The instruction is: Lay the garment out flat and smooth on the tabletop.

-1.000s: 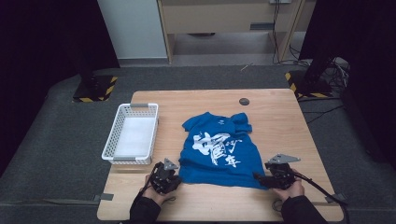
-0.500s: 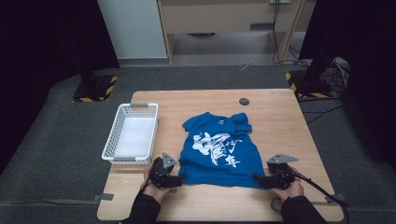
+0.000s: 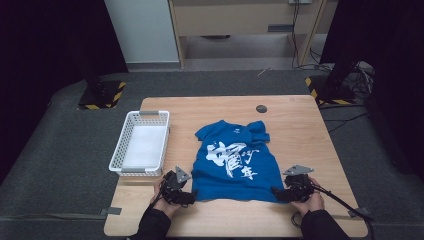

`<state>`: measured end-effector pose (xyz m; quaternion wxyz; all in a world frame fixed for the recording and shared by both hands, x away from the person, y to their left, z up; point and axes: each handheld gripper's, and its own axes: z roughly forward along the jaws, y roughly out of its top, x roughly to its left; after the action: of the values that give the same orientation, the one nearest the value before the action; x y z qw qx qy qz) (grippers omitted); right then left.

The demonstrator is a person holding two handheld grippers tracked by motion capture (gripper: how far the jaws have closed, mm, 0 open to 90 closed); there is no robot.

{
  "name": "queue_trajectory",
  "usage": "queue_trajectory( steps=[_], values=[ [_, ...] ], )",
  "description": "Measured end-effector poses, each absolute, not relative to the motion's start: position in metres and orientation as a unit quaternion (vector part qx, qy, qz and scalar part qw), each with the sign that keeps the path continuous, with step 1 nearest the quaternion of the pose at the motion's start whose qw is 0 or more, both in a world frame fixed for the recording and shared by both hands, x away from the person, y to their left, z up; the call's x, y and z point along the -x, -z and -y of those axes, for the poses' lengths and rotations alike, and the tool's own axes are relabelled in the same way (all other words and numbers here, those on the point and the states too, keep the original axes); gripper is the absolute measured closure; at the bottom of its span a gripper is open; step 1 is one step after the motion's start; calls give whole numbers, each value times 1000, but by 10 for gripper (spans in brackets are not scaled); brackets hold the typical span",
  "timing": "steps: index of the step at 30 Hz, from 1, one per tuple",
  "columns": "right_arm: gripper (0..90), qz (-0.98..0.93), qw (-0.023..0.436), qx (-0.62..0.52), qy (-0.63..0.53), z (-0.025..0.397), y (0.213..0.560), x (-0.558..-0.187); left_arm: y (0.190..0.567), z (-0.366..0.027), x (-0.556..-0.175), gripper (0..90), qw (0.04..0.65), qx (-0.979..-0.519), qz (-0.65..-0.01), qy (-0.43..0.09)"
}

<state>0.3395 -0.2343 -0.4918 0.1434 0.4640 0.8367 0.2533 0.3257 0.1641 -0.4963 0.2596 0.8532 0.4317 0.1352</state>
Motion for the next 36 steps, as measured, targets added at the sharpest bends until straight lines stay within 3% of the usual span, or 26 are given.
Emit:
queue_trajectory(
  steps=[13,36],
  values=[
    [142,-851,142,-443,-244,235,489,-325,492,-162,-309,93,238,-867,-418,-127],
    [104,-857,115,-443,-236,246,485,-302,493,-167,-296,52,246,-872,-413,-94]
  ],
)
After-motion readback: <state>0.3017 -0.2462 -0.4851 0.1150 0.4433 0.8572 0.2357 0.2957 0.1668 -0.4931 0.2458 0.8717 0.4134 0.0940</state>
